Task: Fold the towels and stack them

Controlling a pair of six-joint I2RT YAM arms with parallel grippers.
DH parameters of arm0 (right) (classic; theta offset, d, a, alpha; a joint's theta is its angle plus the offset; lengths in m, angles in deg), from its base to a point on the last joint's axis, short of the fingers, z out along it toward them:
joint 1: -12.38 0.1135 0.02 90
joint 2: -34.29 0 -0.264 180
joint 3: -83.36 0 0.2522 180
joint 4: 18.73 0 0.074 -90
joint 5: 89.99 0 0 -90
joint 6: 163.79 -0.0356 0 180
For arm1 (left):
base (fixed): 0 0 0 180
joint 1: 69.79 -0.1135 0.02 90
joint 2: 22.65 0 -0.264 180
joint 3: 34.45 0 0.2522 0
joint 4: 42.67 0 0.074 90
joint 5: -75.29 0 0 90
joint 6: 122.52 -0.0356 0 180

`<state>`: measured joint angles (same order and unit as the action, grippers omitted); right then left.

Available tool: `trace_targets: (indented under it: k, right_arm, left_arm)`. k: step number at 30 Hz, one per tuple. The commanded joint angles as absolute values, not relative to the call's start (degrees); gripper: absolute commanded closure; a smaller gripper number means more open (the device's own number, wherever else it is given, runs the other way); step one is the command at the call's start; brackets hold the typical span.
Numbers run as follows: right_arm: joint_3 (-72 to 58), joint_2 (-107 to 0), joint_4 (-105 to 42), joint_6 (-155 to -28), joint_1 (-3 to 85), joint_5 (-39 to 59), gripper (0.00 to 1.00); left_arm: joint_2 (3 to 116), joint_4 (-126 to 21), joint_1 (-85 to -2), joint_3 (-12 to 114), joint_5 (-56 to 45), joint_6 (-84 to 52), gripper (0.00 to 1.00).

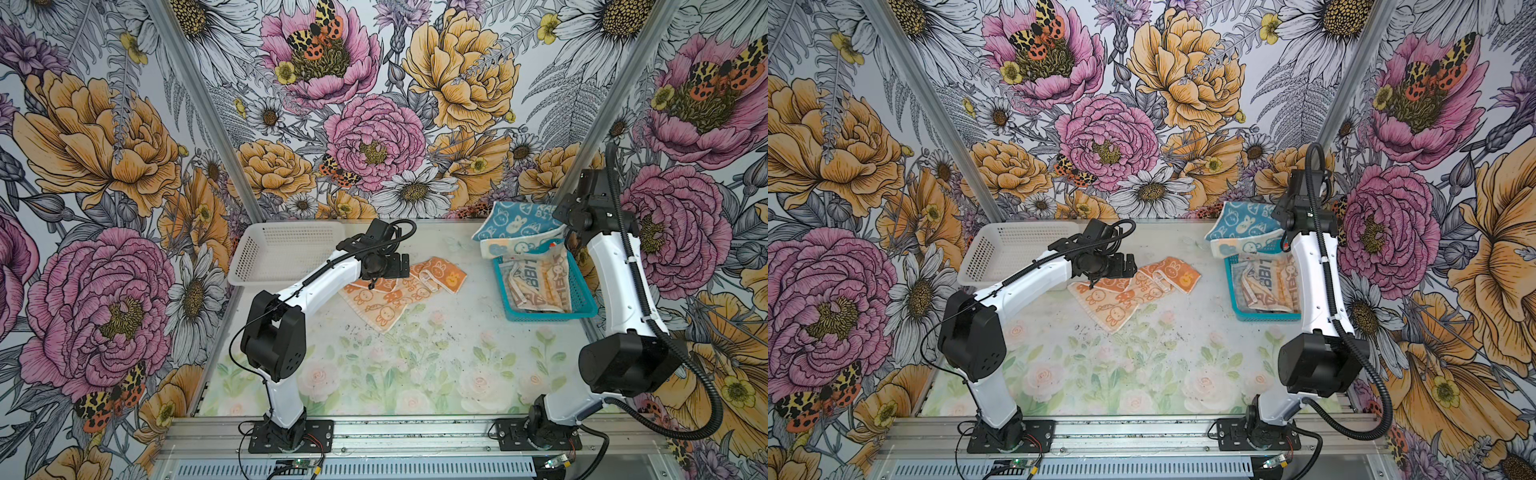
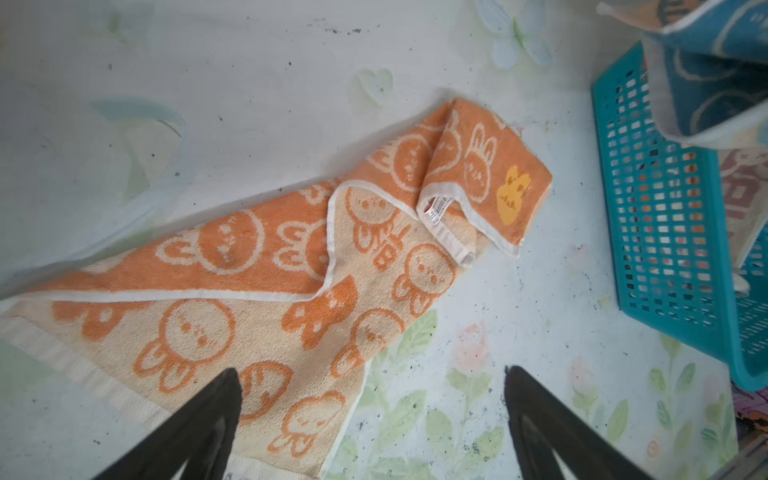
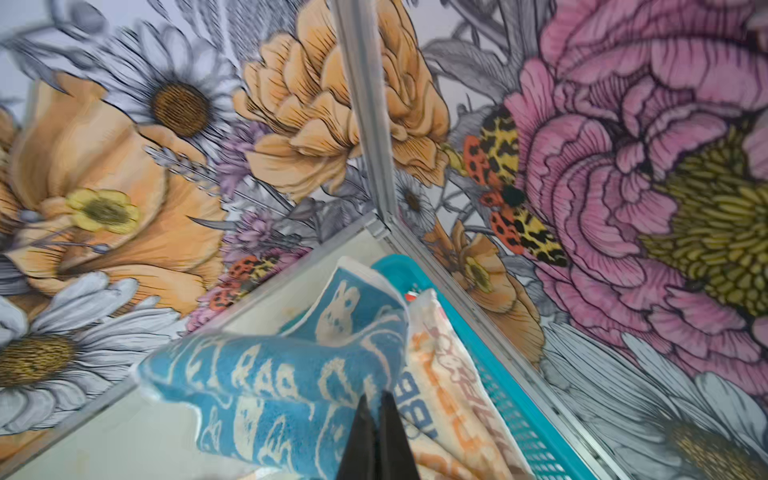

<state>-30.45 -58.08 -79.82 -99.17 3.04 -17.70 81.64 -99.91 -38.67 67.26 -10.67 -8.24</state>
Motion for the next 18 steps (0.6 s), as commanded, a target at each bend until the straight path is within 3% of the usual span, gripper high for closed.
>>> trace_targets:
  k: [1, 7, 8, 10, 12, 14, 18]
  right_arm:
    - [-22.6, -57.2, -79.0, -98.9, 2.0, -24.0, 1.0]
    - [-13.4, -60.8, -75.9, -99.4, 1.0, -23.1, 1.0]
    - [-12.9, -62.0, -75.9, -99.5, 1.0, -22.4, 0.96]
    - [-12.8, -63.7, -75.9, -99.6, 1.1, -20.4, 0.81]
    - [-13.2, -64.5, -75.9, -99.6, 1.4, -19.1, 0.57]
    - [-14.0, -64.2, -75.9, -99.3, 2.1, -18.8, 0.41]
    - [-16.3, -62.8, -75.6, -97.9, 5.5, -15.4, 0.17]
  left_arm:
    - [83.6, -100.2, -38.7, 65.9, -8.6, -7.6, 0.01]
    - [86.8, -100.3, -38.4, 64.8, -6.4, -6.0, 0.01]
    - [87.0, -100.3, -38.3, 64.7, -6.4, -5.9, 0.01]
    - [87.1, -100.2, -38.1, 64.7, -6.6, -6.0, 0.01]
    - [87.1, -100.2, -38.1, 64.6, -6.9, -6.0, 0.01]
    - [87.1, -100.3, -38.3, 64.3, -7.0, -5.8, 0.01]
    - [87.7, -100.2, -38.8, 64.0, -6.6, -5.2, 0.01]
